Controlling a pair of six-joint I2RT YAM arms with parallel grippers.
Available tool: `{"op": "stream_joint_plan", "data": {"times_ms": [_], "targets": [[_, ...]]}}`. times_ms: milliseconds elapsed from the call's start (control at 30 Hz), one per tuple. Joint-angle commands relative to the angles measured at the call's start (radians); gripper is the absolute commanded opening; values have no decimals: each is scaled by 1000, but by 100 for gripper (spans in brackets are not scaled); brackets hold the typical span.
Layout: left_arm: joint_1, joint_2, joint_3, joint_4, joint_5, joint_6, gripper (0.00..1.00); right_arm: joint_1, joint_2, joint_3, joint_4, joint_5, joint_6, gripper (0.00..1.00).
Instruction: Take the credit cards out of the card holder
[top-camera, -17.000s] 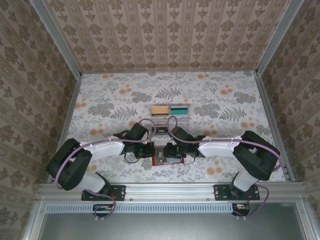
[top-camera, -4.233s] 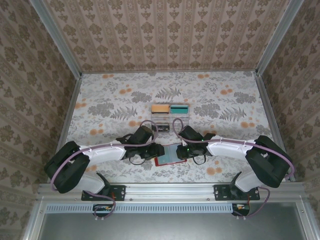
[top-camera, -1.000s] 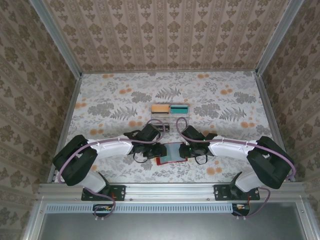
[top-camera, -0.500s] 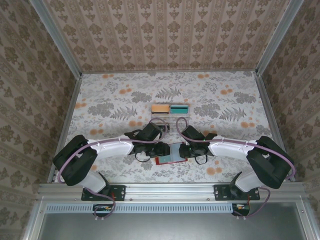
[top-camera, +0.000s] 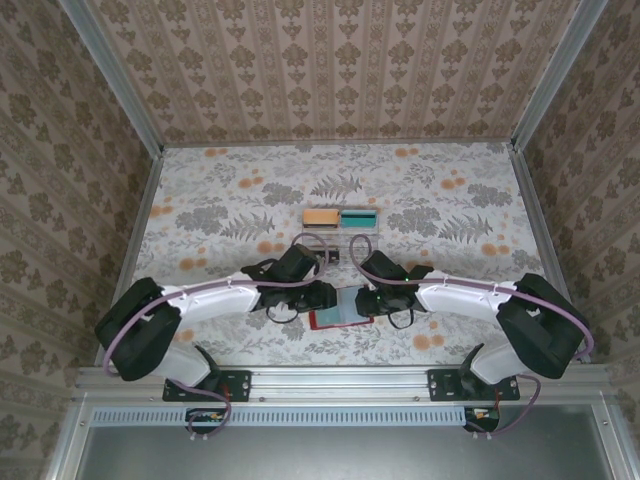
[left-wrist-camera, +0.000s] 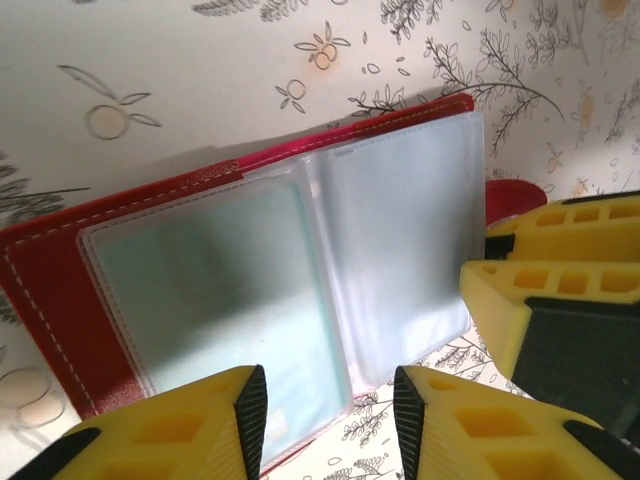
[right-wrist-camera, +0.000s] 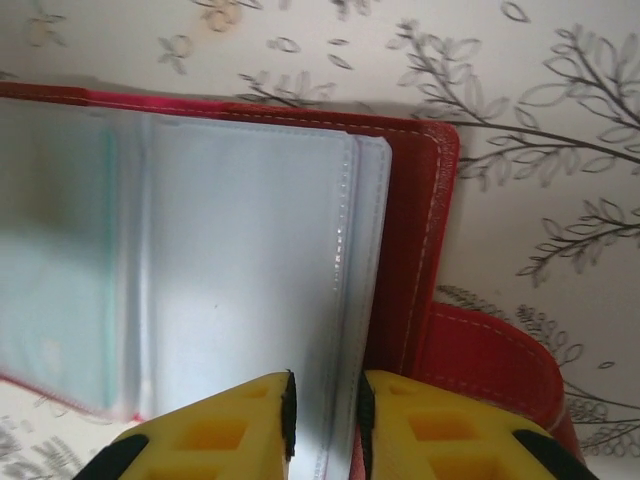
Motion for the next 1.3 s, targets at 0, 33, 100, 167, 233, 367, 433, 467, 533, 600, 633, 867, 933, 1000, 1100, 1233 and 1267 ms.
{"op": "stream_joint_plan", "data": {"times_ms": [0,33,100,167,233,367,433,467,533,600,633,867,933,1000,1100,1233,1267], "targets": [[18,-47,-44,-38,-51,-25,37,28,-17,73,-38,-2,-10,24],[22,-55,-56,-36,-52,-30,36,38,-4,90,-35,-12,-10,20],[28,-61,-71,-36,-53,-37,32,54,29,117,-25,-37,-10,16],[33,-61,-79,-43,-52,-39,30,72,63,140,-27,-31,-7,16],[36,-60,-84,-55,-57,-44,29,89,86,161,-38,-9,-3,16],[42,-94,-109,-63,-76,-58,29,104,102,186,-59,25,0,18],[48,-123,-118,-80,-86,-57,29,109,100,198,-74,50,-2,20],[52,-141,-120,-92,-92,-55,29,111,98,207,-87,66,-3,21],[59,-179,-126,-121,-109,-54,29,110,87,214,-107,106,-3,24],[69,-226,-139,-165,-136,-66,29,110,75,220,-104,103,-18,25],[74,-250,-152,-181,-150,-73,29,112,76,226,-104,95,-24,25],[143,-385,-283,-205,-164,-143,26,150,164,294,-43,-39,-65,19],[156,-376,-293,-197,-151,-137,24,161,202,319,-29,-65,-70,18],[162,-349,-290,-181,-134,-127,23,166,249,349,-22,-98,-72,16],[164,-288,-275,-140,-107,-111,21,172,304,373,-10,-127,-71,14],[162,-226,-237,-127,-91,-82,20,172,339,377,-9,-124,-65,13],[162,-223,-234,-127,-91,-79,20,172,344,375,-9,-122,-65,13]]}}
